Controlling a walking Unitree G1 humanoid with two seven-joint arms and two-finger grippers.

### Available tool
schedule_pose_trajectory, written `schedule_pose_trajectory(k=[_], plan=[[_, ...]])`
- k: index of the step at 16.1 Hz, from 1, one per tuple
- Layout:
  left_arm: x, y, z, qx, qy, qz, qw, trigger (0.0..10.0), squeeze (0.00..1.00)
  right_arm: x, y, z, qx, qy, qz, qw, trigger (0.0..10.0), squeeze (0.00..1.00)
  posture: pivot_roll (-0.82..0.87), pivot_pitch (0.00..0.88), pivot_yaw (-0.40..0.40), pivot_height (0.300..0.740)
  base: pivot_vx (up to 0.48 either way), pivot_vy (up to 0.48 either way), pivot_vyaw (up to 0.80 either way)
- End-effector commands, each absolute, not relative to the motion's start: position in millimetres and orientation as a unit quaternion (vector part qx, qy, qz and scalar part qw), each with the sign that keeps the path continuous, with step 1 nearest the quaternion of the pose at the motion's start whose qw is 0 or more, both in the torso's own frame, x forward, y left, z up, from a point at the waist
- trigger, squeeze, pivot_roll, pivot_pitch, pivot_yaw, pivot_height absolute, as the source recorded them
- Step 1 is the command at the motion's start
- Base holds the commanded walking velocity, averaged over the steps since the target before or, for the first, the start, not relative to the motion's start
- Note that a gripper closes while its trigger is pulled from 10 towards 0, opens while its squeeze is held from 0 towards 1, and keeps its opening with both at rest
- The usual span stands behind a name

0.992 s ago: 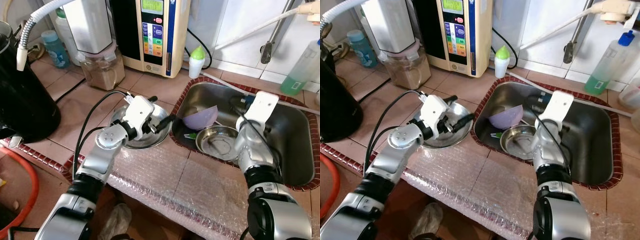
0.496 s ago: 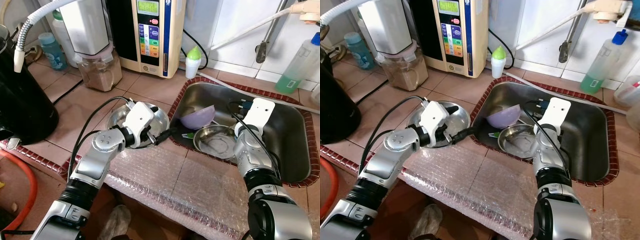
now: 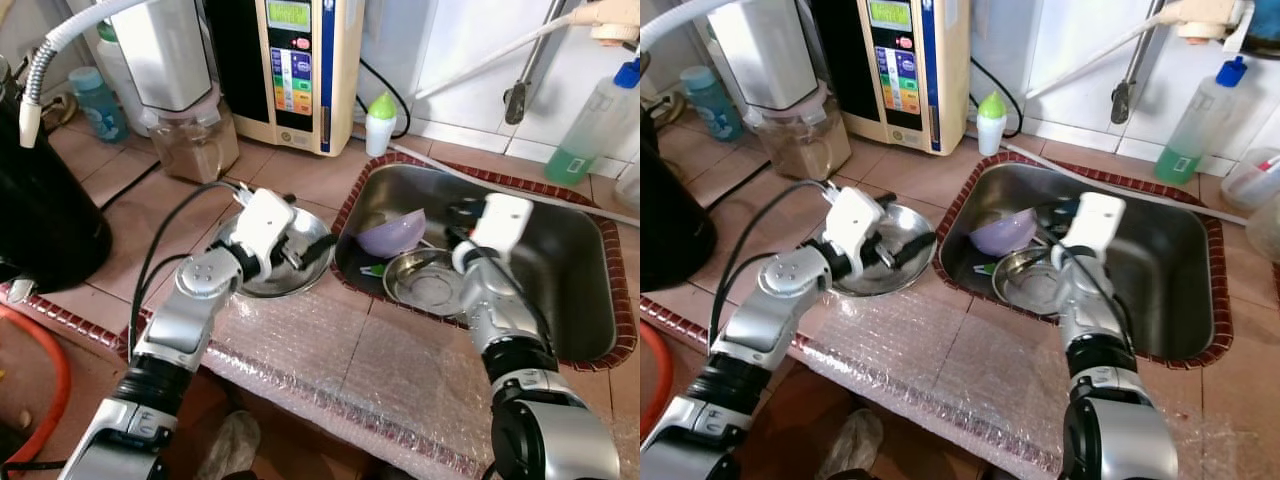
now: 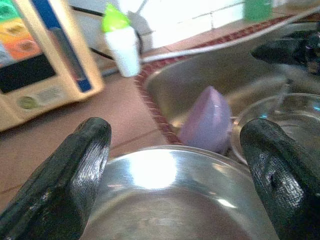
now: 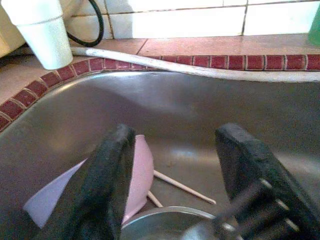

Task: Kitchen organization

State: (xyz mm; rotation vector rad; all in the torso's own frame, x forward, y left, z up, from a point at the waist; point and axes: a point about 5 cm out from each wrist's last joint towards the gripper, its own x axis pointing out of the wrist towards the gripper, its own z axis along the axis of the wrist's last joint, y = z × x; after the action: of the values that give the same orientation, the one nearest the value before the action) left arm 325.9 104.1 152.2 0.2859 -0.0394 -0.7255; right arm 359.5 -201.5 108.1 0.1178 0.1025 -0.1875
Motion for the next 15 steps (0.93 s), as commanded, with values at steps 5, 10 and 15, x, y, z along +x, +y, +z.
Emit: schedule_pose_trajectory(k=[5, 10, 15], plan=[[327.0, 120.1, 176.9, 0.143, -0.066, -0.285, 0.945, 10.0, 1.00, 361.4, -191.3, 103.0, 0.076, 0.077, -0.059, 0.992, 10.0, 1.00, -0.01, 0.000, 0.038, 0.740, 0.000, 0.000, 0.00], [318.0, 123.5, 167.7, 0.151, -0.058, -0.276, 0.947, 10.0, 1.00, 369.0, -180.1, 126.4, 0.082, 0.009, 0.021, 0.996, 10.0, 1.00, 0.01, 0.000, 0.034, 0.740, 0.000, 0.000, 0.00], [315.2, 122.8, 168.7, 0.143, -0.065, -0.251, 0.955, 10.0, 1.00, 369.7, -172.5, 159.7, 0.134, -0.093, 0.060, 0.985, 10.0, 1.00, 0.00, 0.000, 0.032, 0.740, 0.000, 0.000, 0.00]])
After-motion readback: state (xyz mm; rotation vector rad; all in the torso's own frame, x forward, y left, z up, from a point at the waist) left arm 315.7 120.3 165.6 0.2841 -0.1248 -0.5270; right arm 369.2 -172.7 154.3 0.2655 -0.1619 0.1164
